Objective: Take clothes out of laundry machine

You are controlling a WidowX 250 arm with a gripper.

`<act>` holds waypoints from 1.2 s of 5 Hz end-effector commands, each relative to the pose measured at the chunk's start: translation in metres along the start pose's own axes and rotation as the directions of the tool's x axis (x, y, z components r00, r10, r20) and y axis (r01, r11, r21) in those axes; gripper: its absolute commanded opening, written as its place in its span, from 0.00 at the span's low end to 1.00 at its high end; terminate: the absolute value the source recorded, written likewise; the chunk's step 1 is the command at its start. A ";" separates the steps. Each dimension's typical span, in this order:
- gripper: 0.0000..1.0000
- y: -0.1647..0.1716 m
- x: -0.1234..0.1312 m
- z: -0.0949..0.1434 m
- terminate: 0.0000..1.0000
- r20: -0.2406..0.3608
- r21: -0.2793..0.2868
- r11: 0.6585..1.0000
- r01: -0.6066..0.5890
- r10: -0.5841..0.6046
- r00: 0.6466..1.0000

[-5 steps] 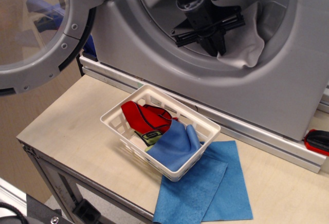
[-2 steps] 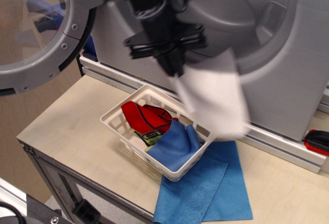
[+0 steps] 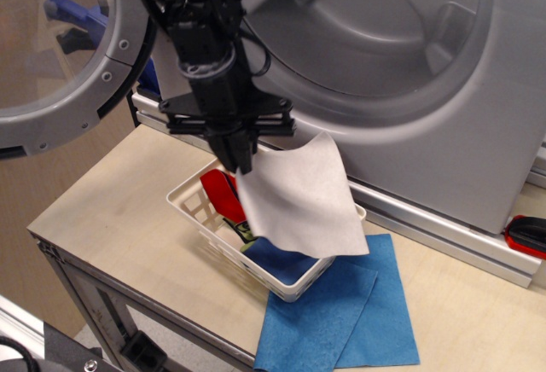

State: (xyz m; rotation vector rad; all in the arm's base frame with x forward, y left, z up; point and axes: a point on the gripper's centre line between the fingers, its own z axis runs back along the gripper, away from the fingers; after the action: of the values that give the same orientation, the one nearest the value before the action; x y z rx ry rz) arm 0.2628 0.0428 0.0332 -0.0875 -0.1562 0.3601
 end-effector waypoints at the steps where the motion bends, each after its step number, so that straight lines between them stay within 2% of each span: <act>1: 0.00 0.005 -0.002 -0.010 0.00 -0.017 0.109 0.994 -0.002 0.004 1.000; 2: 0.00 -0.003 0.006 -0.028 0.00 -0.027 0.084 0.996 -0.007 0.009 1.000; 3: 0.00 -0.008 0.003 -0.035 0.00 -0.030 0.068 0.998 0.018 -0.016 0.999; 4: 1.00 -0.010 0.001 -0.024 0.00 -0.049 0.046 0.999 0.018 -0.016 0.999; 5: 1.00 -0.013 0.005 -0.014 0.00 -0.047 0.041 0.999 0.013 -0.011 0.999; 6: 1.00 -0.014 0.010 -0.003 0.00 -0.014 0.047 0.999 0.021 -0.020 1.000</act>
State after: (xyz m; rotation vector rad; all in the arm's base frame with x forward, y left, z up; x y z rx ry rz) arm 0.2671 0.0265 0.0109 -0.0421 -0.0695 0.3546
